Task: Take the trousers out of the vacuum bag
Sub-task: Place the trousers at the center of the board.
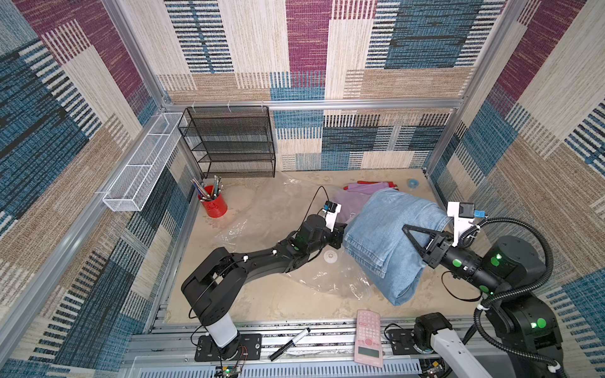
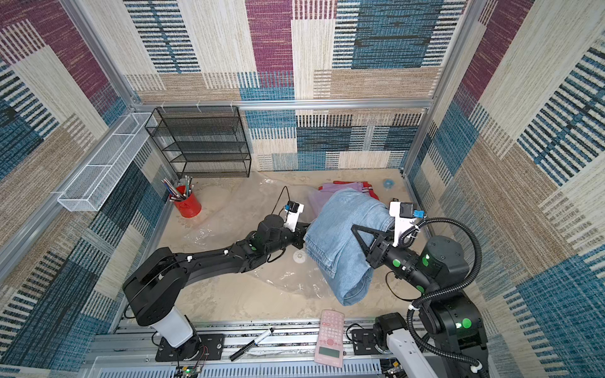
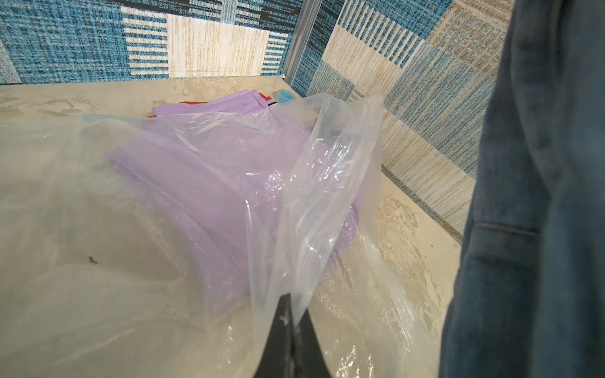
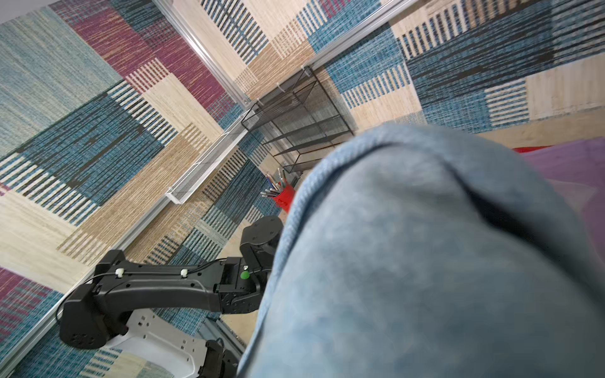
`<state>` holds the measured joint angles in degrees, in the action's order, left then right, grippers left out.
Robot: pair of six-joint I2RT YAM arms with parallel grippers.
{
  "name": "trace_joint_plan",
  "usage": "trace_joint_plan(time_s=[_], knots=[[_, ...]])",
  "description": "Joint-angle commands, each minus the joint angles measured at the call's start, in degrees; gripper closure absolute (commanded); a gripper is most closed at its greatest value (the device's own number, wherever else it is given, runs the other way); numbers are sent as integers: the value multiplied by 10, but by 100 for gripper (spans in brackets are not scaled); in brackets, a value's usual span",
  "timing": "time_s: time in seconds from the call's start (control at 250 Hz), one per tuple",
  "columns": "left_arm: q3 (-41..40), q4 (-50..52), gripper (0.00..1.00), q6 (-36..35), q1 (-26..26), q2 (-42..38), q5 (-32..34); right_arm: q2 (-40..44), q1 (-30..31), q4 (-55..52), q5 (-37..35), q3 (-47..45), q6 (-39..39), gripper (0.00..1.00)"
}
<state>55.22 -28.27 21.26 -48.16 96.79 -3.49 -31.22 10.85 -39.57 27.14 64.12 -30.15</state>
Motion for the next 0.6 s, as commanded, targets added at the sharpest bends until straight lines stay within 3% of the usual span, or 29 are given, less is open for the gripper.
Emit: trace_joint_plan(time_s=[0.0, 0.28, 0.6], knots=[[-11, 11, 100, 18, 0, -13, 11, -10, 0, 120, -82, 0, 13, 100], [-83, 17, 100, 34, 0, -96, 29, -83, 0, 286, -94, -55, 17, 100], [-107, 70, 100, 29, 0, -149, 53, -159, -25, 412, -76, -24, 10, 100]])
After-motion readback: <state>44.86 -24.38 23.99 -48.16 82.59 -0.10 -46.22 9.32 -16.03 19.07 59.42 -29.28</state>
